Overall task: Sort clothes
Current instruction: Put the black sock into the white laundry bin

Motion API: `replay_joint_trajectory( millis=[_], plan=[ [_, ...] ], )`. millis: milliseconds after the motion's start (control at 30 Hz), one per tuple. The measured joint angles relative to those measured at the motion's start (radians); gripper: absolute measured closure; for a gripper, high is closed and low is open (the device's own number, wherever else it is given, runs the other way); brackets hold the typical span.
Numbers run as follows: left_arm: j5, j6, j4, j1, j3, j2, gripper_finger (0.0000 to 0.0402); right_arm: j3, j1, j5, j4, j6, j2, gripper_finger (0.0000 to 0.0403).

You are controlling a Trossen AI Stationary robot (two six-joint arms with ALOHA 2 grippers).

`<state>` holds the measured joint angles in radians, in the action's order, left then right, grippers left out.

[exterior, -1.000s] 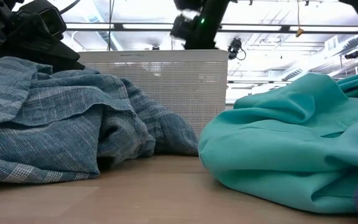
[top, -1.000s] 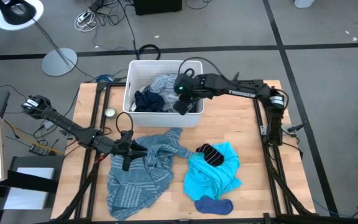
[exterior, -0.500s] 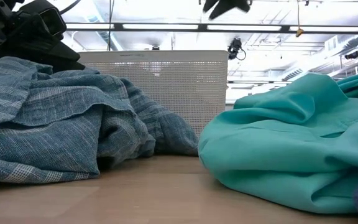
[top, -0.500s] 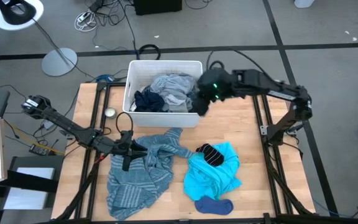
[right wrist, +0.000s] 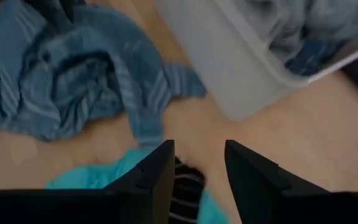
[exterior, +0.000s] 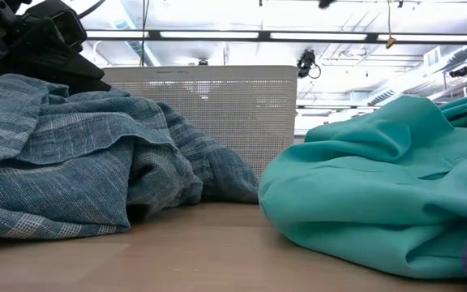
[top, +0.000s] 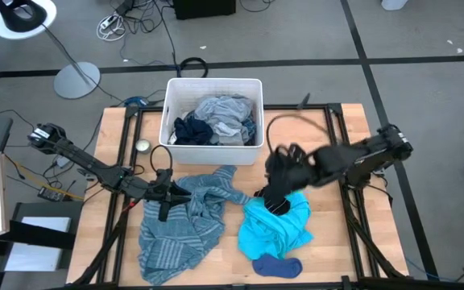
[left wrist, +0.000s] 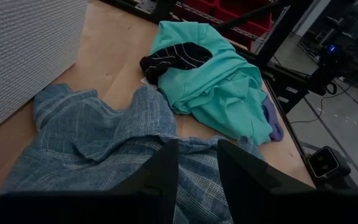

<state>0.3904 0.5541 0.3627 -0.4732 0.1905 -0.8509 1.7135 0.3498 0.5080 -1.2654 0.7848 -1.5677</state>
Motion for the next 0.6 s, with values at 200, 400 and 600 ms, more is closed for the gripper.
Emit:
replay_joint_trajectory(
  millis=[200,400,600],
  plan=[
    [0.001,0.0,0.0,0.0,0.0,0.0,0.0285,-0.268,0.09,-0.013,0.203,0.146,0.0,0.0261],
    [0.003,0.001,0.001,0.0,0.0,0.0,0.0285,-0.521,0.11,-0.013,0.472,0.153,-0.001,0.026],
    [0.004,0.001,0.002,0.0,0.0,0.0,0.0285,-0.728,0.092,-0.013,0.756,0.104,-0.001,0.0259]
  ],
)
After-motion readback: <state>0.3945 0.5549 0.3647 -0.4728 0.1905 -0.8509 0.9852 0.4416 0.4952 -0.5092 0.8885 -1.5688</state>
